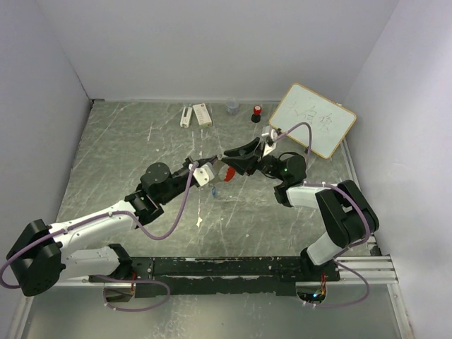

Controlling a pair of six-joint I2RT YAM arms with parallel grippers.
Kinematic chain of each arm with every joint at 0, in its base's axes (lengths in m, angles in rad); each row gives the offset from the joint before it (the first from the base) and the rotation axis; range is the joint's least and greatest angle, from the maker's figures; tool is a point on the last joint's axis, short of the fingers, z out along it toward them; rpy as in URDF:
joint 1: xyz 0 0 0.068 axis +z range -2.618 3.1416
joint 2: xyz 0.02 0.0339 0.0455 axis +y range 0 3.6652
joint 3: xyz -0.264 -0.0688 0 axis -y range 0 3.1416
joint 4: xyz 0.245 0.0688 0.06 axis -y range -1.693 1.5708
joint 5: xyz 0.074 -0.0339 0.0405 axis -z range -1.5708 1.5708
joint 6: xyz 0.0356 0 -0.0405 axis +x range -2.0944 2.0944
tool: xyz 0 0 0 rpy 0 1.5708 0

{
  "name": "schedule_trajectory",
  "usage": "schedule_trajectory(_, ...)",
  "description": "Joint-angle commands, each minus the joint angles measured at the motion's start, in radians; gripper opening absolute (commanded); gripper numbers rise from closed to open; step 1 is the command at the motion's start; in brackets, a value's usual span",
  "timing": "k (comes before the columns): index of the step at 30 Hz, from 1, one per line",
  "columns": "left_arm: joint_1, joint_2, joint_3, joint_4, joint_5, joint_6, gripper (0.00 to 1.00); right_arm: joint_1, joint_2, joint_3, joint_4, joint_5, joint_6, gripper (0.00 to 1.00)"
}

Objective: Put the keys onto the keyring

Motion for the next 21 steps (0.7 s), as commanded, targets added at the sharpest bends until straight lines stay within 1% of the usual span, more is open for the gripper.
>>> schedule_trajectory(1, -0.003, -0.012, 0.014, 0.026, 0.041, -0.017, 0.07, -0.005, -0.004, 0.027, 0.079, -0.024, 0.027, 0.33)
schedule_trajectory(14, -0.004, -0.003, 0.022, 0.035, 0.064, -0.027, 0.07, -0.005, 0.038, 0.047, 0.101, -0.038, 0.048, 0.32)
schedule_trajectory(21, -0.004, 0.002, 0.027, 0.038, 0.064, -0.027, 0.07, -0.006, 0.055, 0.057, 0.111, -0.050, 0.060, 0.22)
